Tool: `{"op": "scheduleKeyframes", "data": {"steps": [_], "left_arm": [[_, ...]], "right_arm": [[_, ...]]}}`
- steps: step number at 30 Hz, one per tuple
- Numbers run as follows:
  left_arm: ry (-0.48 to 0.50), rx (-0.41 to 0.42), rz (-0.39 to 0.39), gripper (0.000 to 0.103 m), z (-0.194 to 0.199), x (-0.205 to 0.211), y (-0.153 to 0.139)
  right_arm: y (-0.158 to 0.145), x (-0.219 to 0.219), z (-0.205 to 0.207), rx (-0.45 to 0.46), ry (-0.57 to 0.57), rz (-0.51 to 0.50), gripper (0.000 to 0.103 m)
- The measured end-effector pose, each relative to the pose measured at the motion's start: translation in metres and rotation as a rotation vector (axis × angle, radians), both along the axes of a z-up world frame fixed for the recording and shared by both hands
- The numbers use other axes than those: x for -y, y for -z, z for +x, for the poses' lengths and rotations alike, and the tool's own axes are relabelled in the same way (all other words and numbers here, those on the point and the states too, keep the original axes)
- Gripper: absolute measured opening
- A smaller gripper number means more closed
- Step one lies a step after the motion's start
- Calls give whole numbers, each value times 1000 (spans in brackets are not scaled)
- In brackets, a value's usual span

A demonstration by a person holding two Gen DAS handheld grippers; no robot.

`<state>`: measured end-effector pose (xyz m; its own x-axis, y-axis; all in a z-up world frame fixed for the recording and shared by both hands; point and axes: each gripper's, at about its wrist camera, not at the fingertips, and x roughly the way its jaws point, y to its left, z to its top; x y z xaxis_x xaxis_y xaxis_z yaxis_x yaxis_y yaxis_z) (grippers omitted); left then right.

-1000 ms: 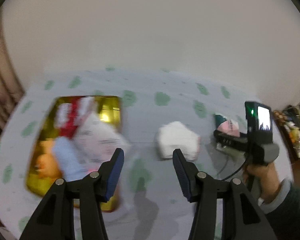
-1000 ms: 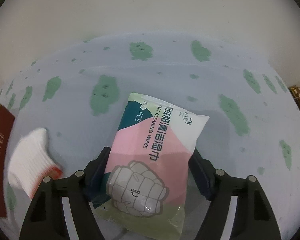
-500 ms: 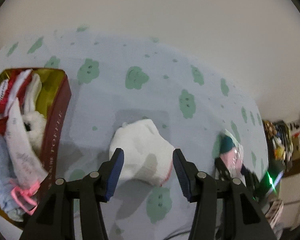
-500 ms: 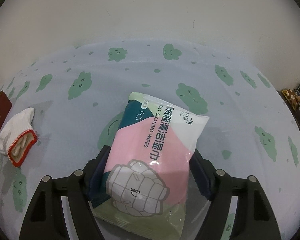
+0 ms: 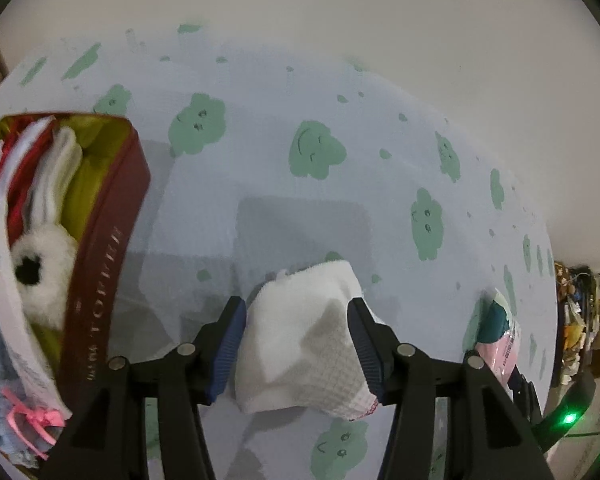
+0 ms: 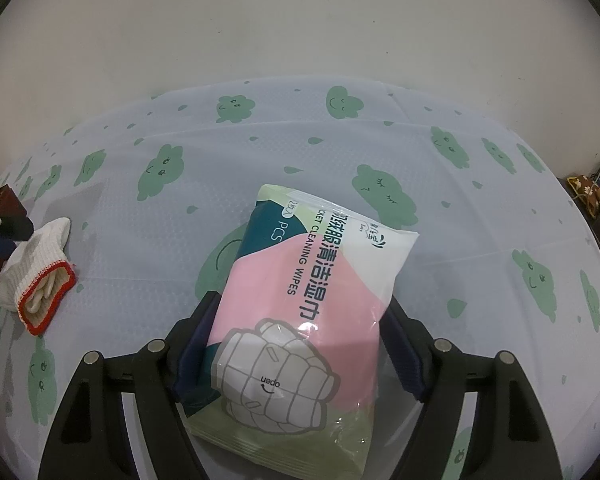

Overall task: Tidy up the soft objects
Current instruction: 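Grasp the white bootie with left gripper while right gripper holds the wipes package, then carry the white bootie into the tin and open left gripper while right holds the package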

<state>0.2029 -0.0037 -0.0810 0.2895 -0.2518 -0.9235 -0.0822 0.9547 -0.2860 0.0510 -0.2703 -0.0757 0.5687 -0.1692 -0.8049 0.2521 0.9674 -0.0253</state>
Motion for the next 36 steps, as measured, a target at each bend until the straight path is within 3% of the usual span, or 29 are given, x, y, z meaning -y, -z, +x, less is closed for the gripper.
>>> {"op": "scheduleKeyframes", "data": {"steps": [6, 12, 13, 14, 17, 19, 25, 36], "left_arm": [[42, 11, 33, 59, -3, 8, 9], [45, 39, 6, 62, -6, 6, 14], [46, 40, 4, 59, -6, 6, 14], [46, 43, 4, 48, -7, 5, 13], [46, 49, -15, 28, -10, 4, 10], [35, 52, -22, 23, -11, 3, 7], [36, 72, -25, 12, -19, 4, -9], [107, 126, -27, 10, -34, 23, -40]], "right_arm": [[0, 0, 0, 0, 0, 1, 75], [1, -3, 0, 0, 0, 1, 75], [1, -2, 0, 0, 0, 1, 75], [0, -1, 0, 0, 0, 1, 75], [1, -2, 0, 0, 0, 1, 75], [1, -2, 0, 0, 0, 2, 75], [0, -1, 0, 0, 0, 1, 76], [0, 0, 1, 0, 0, 2, 76]]}}
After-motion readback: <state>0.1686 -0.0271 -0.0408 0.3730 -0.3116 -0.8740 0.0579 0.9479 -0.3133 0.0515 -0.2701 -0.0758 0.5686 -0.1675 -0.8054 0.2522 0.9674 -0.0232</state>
